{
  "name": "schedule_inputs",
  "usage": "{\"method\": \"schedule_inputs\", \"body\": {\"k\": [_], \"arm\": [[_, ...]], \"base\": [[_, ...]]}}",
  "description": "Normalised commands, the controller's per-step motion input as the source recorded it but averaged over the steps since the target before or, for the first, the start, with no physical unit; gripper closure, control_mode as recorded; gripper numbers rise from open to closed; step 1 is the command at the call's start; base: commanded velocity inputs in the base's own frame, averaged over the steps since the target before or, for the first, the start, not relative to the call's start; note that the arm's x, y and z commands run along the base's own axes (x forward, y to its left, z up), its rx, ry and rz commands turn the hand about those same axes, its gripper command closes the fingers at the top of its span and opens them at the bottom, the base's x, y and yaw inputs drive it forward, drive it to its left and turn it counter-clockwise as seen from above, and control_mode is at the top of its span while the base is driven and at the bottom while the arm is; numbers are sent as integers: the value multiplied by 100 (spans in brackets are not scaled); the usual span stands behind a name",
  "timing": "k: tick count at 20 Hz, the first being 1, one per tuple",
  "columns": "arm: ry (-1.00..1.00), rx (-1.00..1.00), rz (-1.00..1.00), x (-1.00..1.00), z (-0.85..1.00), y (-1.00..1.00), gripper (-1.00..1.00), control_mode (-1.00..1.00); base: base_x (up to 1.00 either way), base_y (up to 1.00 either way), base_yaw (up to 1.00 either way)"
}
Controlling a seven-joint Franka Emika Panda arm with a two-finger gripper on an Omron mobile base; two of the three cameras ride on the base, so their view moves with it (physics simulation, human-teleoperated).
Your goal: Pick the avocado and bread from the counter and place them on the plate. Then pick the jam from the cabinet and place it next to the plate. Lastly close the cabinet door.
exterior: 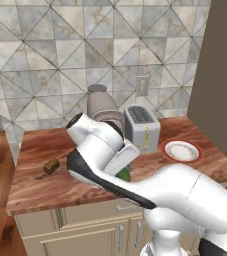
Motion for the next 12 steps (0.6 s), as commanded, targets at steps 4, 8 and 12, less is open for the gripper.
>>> {"method": "schedule_inputs", "body": {"k": [4,8,12], "arm": [[-51,26,-14,-36,70,-56,100,-100],[-48,20,-11,-21,56,-69,100,-100],[-44,19,-11,-2,41,-82,100,-100]], "base": [[0,0,0],[0,0,0],[0,0,0]]}}
